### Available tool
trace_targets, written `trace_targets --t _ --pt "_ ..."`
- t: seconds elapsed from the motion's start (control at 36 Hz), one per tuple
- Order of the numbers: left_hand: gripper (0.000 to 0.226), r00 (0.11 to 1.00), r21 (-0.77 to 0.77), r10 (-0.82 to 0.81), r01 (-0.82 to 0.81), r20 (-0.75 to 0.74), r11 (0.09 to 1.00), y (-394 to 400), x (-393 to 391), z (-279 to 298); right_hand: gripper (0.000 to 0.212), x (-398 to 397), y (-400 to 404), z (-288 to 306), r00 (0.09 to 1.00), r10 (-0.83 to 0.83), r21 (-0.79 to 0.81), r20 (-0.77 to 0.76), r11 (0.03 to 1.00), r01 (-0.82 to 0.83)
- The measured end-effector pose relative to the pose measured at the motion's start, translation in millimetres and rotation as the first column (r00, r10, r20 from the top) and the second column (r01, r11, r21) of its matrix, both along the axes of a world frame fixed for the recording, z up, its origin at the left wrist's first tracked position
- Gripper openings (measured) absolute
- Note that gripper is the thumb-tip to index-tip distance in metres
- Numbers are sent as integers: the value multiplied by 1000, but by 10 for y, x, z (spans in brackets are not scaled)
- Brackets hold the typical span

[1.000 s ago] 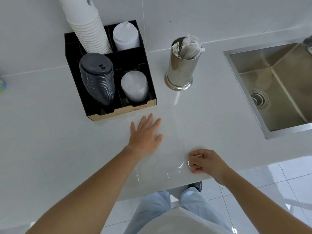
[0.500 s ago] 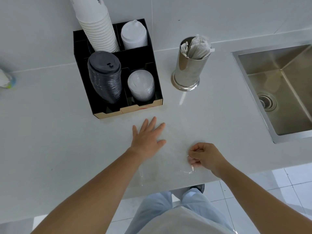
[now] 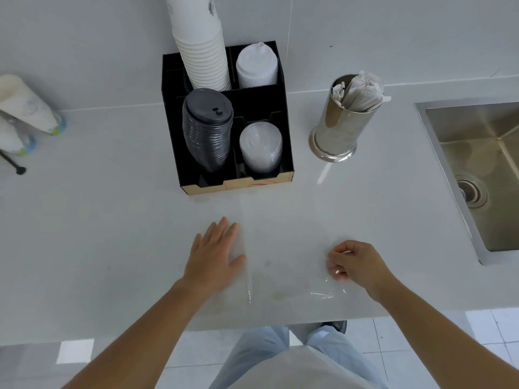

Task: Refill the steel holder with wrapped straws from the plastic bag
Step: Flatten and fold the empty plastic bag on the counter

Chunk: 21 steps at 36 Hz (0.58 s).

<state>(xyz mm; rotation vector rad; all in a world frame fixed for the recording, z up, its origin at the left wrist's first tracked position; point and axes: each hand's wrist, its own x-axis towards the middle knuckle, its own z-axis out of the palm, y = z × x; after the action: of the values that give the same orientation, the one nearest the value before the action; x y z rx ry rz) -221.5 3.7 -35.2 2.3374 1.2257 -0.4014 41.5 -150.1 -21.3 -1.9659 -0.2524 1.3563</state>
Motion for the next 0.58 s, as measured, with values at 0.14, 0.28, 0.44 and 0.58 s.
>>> trace_targets --t 0.14,0.28,0.44,0.58 --pt "80 998 -10 -13 12 -68 1000 38 -288 -60 8 -9 18 9 999 48 -17 15 999 -47" --pt "80 998 6 -34 35 -43 999 57 -363 -98 6 -49 -34 21 997 71 -59 38 996 -68" --pt "79 999 9 -39 39 -10 999 60 -395 -115 9 -59 -86 -7 989 88 -93 116 993 -77" --pt "69 993 -14 46 -45 110 999 90 -376 -42 5 -2 -63 36 979 42 -60 201 998 -30"
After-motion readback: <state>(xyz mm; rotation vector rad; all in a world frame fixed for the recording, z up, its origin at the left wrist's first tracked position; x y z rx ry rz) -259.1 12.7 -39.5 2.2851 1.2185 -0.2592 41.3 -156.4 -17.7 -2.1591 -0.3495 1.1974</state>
